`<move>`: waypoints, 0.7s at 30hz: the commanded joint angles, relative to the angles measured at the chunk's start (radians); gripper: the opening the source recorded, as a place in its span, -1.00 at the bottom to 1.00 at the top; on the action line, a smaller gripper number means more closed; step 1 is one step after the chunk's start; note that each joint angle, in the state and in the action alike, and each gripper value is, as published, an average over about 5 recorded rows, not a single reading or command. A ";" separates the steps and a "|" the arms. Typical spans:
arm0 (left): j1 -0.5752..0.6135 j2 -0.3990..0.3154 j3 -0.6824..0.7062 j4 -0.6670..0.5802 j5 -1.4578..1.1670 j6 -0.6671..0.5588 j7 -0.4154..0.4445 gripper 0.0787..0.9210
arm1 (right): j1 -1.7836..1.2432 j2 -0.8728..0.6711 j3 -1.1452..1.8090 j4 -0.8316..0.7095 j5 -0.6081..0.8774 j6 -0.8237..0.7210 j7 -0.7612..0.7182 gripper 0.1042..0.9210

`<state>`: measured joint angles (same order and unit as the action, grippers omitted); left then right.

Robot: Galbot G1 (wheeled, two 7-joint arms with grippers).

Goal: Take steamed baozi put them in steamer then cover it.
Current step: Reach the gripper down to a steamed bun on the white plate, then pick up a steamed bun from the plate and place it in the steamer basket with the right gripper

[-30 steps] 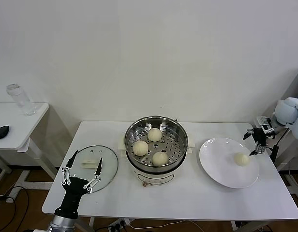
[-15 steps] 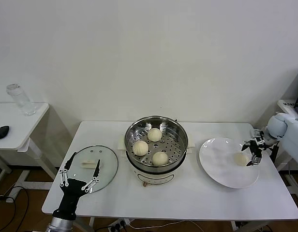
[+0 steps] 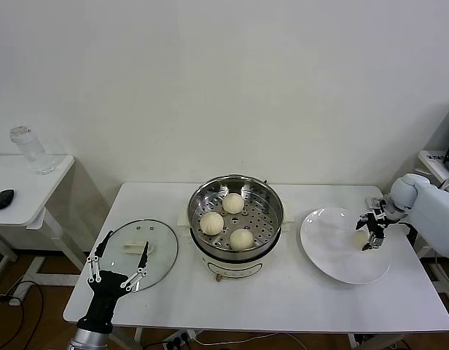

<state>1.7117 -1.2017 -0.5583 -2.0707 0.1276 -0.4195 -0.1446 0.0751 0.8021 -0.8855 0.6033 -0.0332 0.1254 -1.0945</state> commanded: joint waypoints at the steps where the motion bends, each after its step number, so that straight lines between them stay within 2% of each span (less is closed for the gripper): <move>1: 0.001 -0.001 -0.001 0.001 -0.001 0.000 0.000 0.77 | -0.012 0.024 0.013 -0.034 -0.019 0.002 0.001 0.49; 7: 0.000 -0.001 -0.002 0.001 -0.001 0.000 0.000 0.77 | -0.008 0.012 0.019 -0.020 -0.021 0.002 -0.003 0.33; 12: -0.004 -0.002 0.000 -0.001 -0.001 0.002 0.000 0.77 | 0.046 -0.013 -0.015 0.031 0.018 -0.014 -0.021 0.27; 21: -0.023 0.002 0.008 -0.005 -0.004 0.008 -0.001 0.77 | 0.331 -0.079 -0.265 0.297 0.226 -0.099 -0.110 0.26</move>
<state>1.6941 -1.2003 -0.5523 -2.0743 0.1244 -0.4132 -0.1449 0.2042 0.7571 -0.9780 0.7180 0.0524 0.0737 -1.1515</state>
